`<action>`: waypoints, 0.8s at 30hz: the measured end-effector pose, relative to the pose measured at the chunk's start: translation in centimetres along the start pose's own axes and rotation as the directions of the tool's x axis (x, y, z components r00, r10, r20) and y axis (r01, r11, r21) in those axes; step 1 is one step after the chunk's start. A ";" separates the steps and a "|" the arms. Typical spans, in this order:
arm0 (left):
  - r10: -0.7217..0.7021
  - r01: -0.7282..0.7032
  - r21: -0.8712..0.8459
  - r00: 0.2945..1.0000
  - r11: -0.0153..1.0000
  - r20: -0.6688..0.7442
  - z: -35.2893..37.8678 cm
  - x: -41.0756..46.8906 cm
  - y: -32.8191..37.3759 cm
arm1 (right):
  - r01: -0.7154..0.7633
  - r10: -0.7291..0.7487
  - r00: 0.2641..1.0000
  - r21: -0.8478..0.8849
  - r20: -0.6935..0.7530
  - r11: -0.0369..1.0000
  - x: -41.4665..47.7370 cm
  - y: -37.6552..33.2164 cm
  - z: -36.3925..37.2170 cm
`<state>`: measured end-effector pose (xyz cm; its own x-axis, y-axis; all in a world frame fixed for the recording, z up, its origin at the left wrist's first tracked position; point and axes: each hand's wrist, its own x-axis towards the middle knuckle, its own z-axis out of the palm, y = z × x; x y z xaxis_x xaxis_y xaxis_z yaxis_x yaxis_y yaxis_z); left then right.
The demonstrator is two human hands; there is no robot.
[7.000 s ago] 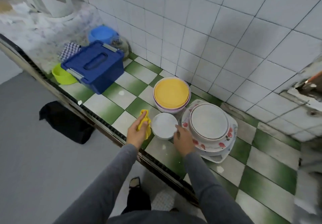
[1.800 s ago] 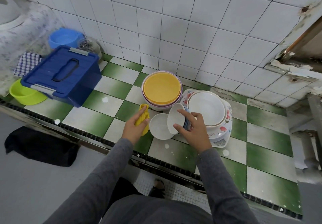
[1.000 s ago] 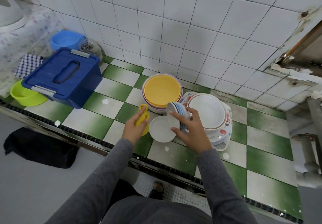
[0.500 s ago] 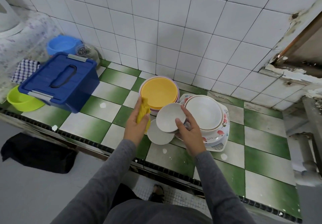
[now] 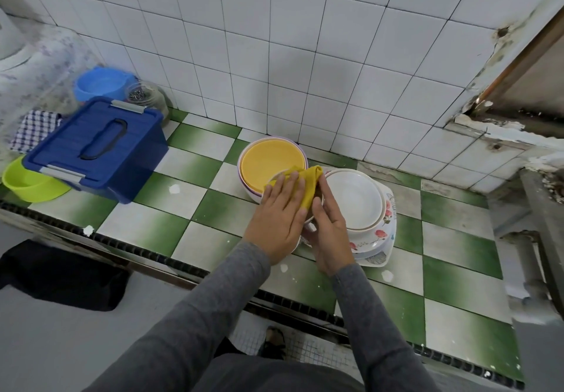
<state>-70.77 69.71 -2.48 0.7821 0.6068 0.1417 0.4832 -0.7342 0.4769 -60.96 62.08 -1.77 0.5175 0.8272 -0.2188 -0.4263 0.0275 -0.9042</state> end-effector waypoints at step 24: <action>-0.037 -0.111 0.367 0.926 0.924 0.374 -3.8 0.6 2.1 | 0.128 -0.134 0.990 -0.109 -0.046 0.986 0.7 -2.2 -1.9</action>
<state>-70.81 69.71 1.91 0.8538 0.4757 -0.2114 0.5039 -0.8571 0.1069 -58.21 61.49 -0.60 0.6037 0.7892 -0.1124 -0.2730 0.0722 -0.9593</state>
